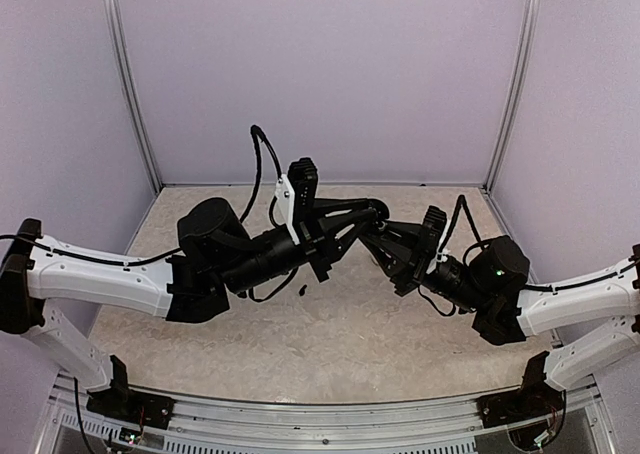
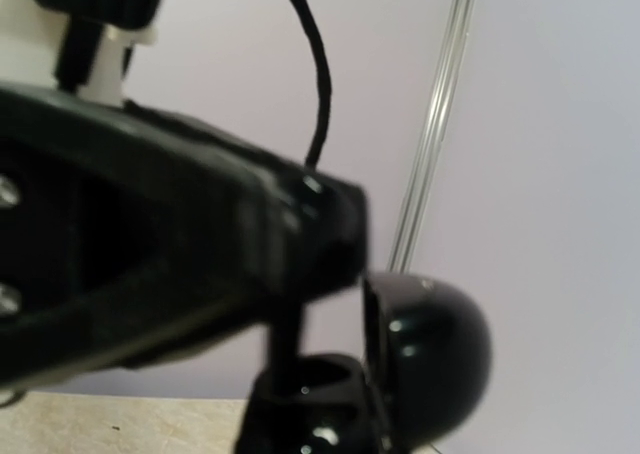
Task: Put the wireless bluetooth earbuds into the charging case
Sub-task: Place the right earbud in the right side groove of the charging case.
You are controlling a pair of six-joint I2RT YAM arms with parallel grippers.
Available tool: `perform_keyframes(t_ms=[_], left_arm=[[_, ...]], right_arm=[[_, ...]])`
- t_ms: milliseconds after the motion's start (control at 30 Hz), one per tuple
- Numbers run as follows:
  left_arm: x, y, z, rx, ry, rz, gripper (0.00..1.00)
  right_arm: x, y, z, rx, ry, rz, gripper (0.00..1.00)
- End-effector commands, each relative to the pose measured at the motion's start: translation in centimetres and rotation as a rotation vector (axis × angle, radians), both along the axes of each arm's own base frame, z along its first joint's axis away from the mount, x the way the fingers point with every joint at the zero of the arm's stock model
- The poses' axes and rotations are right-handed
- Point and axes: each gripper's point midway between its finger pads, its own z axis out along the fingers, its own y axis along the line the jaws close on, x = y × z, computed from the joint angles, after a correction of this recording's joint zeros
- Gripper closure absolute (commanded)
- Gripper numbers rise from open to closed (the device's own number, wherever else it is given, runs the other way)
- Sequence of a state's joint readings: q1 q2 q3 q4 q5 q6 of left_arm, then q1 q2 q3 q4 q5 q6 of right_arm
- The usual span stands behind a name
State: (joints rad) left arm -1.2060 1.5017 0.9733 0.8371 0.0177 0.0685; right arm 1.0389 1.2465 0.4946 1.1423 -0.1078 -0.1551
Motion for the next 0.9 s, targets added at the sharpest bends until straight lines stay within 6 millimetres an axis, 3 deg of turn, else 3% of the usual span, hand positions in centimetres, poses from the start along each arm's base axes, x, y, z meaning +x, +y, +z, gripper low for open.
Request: perform_keyframes(t_ms=[0,500,867], left_arm=[[1.4,-0.1,0.0,-0.012,0.028,0.021,0.86],[0.8,-0.6,-1.3,0.026,0.029,-0.024,0.87],[2.3,0.4,-2.2,0.028,0.067,0.072,0.82]], right_arm=[[-1.0,-0.2,1.8,0.053,-0.017,0.032,1.00],[-0.6,-0.7,2.6,0.089,-0.006,0.008,1.00],[-1.1,-1.7,3.8,0.132,-0.019,0.009,1.00]])
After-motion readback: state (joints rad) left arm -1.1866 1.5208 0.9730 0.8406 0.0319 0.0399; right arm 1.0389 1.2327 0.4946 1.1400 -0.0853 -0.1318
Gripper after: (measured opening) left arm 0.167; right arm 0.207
